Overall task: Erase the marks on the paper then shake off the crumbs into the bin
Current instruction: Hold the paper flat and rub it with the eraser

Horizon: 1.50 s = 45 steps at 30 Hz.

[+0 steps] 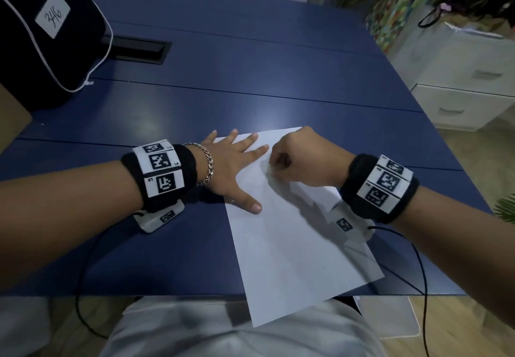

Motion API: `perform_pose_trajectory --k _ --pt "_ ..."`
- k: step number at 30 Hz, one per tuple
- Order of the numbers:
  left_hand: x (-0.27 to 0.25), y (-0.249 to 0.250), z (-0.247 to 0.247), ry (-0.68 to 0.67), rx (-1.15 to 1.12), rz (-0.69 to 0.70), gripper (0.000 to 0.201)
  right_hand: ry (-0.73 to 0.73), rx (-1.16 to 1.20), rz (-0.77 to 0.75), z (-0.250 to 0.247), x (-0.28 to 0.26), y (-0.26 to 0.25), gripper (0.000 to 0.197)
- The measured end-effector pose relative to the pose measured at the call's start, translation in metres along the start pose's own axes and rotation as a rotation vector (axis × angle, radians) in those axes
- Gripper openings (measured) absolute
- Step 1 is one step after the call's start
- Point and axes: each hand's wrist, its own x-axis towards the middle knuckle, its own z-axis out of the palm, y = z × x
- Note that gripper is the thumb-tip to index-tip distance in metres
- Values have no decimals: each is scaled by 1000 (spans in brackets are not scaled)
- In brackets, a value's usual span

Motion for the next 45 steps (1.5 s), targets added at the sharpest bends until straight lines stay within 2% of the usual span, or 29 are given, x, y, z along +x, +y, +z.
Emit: perform_pose_trajectory --k 2,6,11,15,18,22,25,28,33,37,43,45 --pt "0 0 -1 -5 16 -7 145 -49 -19 -34 0 -2 0 8" --pt "1 1 -2 -8 27 -8 145 63 -47 58 -8 4 14 6" --pt "1 1 -1 -20 37 -19 144 -40 -34 -74 0 -3 0 7" --pt "-1 1 -3 -28 30 -6 144 48 -52 66 -17 14 25 9" --pt "-1 -5 -9 -32 64 47 141 74 69 123 -34 15 44 11" --pt "-2 -11 -21 -15 98 99 142 -12 49 88 -26 1 48 12" --pt "-5 -8 -21 -52 41 101 141 2 59 78 -19 -7 49 10" --pt "-7 -6 -14 -113 78 97 150 5 44 63 -19 -8 42 12" --pt "-6 -5 -12 -116 115 85 156 -26 0 -81 -9 -1 15 14" --pt "-5 -4 -12 -125 128 62 158 20 -27 -85 -6 6 14 18" --pt "-5 -5 -11 -134 107 52 158 -132 28 -165 -5 -5 6 7" --pt "-5 -5 -11 -132 112 53 159 -91 15 -146 -6 1 11 9"
